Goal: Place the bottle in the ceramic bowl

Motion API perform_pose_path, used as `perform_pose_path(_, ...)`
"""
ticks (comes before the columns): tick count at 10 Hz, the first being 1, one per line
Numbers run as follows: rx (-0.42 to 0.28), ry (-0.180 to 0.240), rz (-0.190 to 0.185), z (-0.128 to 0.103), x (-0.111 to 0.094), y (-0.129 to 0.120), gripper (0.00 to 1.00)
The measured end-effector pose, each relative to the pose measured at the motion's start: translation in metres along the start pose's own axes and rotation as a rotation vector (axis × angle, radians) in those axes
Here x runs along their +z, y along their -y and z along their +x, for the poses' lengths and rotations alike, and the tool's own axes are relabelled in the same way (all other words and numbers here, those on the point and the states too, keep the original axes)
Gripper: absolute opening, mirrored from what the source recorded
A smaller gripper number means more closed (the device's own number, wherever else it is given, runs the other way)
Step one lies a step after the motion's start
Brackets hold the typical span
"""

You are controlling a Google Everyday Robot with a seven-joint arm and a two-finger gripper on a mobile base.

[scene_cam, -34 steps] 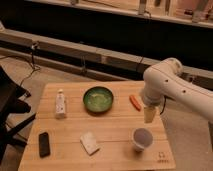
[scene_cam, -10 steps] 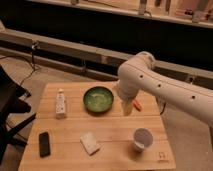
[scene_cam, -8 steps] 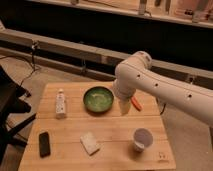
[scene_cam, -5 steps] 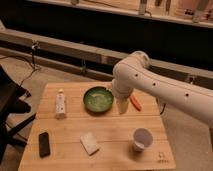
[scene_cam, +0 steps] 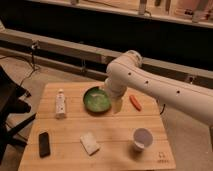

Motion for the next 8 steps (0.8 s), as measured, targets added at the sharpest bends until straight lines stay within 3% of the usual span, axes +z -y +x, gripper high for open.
perform_pose_path(8,-0.121,0.037,-0.001,-0.023,0.013,0.022,0.8)
